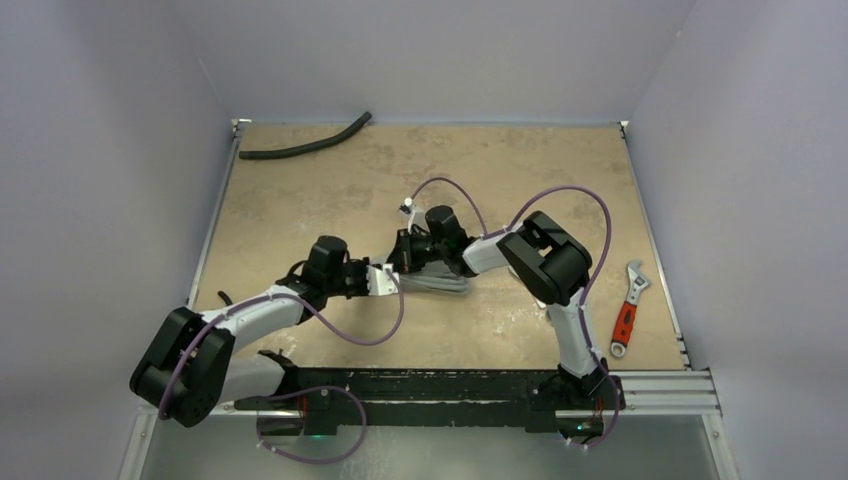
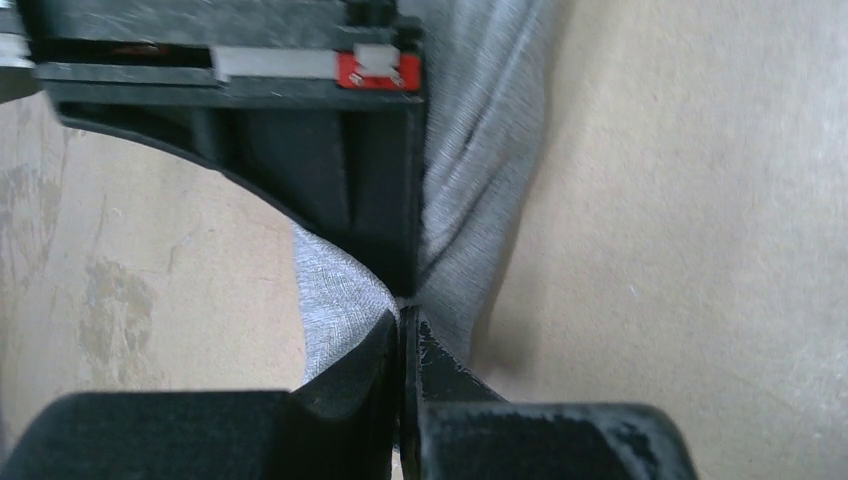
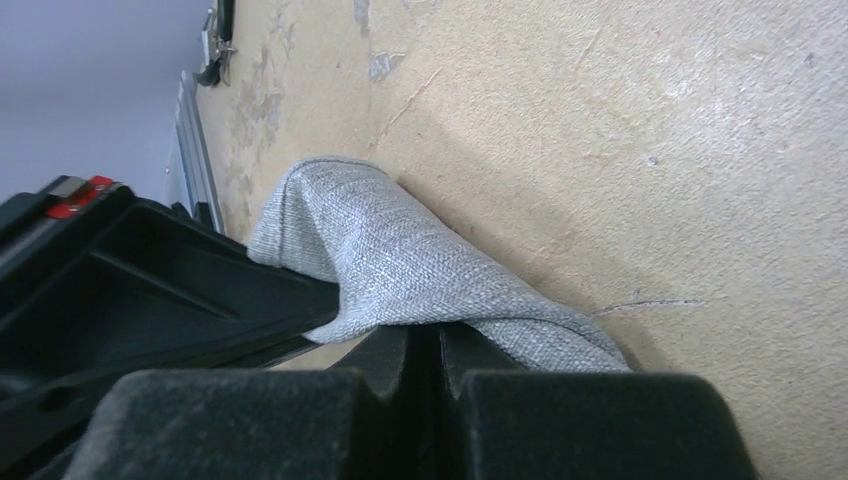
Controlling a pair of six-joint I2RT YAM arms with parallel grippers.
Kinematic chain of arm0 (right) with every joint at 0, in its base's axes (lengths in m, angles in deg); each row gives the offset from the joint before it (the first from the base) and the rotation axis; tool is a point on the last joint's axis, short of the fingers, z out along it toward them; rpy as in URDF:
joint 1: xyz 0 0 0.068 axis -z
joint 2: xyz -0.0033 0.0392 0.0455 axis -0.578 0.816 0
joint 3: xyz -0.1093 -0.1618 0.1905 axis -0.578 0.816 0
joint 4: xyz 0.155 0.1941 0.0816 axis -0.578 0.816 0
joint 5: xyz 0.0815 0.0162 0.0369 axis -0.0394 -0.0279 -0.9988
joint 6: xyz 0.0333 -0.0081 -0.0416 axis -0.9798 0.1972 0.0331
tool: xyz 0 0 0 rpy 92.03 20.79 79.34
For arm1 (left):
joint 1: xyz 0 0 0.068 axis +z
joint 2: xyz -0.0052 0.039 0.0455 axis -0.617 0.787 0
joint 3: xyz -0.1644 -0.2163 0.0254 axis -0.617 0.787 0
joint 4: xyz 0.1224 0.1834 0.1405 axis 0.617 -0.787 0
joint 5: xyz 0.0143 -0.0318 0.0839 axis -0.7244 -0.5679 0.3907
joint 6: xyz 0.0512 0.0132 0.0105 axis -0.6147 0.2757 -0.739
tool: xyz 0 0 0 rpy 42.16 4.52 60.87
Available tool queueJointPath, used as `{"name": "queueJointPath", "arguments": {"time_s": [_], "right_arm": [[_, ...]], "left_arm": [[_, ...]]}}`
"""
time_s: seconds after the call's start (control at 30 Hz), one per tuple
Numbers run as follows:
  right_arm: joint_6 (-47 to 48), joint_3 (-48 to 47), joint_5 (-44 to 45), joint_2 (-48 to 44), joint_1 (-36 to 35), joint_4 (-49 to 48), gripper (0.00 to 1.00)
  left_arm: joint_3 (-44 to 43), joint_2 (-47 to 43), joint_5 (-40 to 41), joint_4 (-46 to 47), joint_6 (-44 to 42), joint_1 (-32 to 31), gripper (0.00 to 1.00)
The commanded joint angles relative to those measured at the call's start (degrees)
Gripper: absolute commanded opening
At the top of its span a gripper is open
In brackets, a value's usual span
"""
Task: Fold the napkin into a case and place the utensils inside
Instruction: Fold the 2/3-rectangle-folded napkin at the center of the board.
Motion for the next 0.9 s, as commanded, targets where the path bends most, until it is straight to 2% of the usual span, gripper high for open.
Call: {"name": "queueJointPath", "arguments": {"time_s": [0.0, 0.23, 0.37, 0.47, 0.7, 0.87], "right_arm": [[2.89, 4.31, 4.53, 3.28, -0.35, 11.79, 0.0], [2.61, 3.3, -1.8, 1.56, -0.95, 10.67, 0.0], [3.93, 4.02, -5.2, -0.96, -1.0, 12.25, 0.16], [4.71, 4.89, -6.94, -3.94, -0.87, 13.08, 0.34], [7.16, 6.68, -7.18, -10.12, -0.08, 15.67, 0.41], [13.89, 8.93, -3.6, -16.69, 1.41, 23.67, 0.45]], "left_arm": [[3.64, 1.24, -0.89, 0.89, -10.0, -0.56, 0.0], [6.5, 4.37, 1.96, 6.86, -15.79, -1.07, 0.0], [4.44, 5.74, 2.22, 0.93, -19.36, -1.58, 0.0], [3.95, 6.91, 3.92, -1.33, -19.82, -2.04, 0.0], [2.8, 7.58, 3.23, -6.68, -22.51, -3.05, 0.0], [2.05, 7.61, 1.64, -15.07, -28.64, -3.45, 0.0]]}}
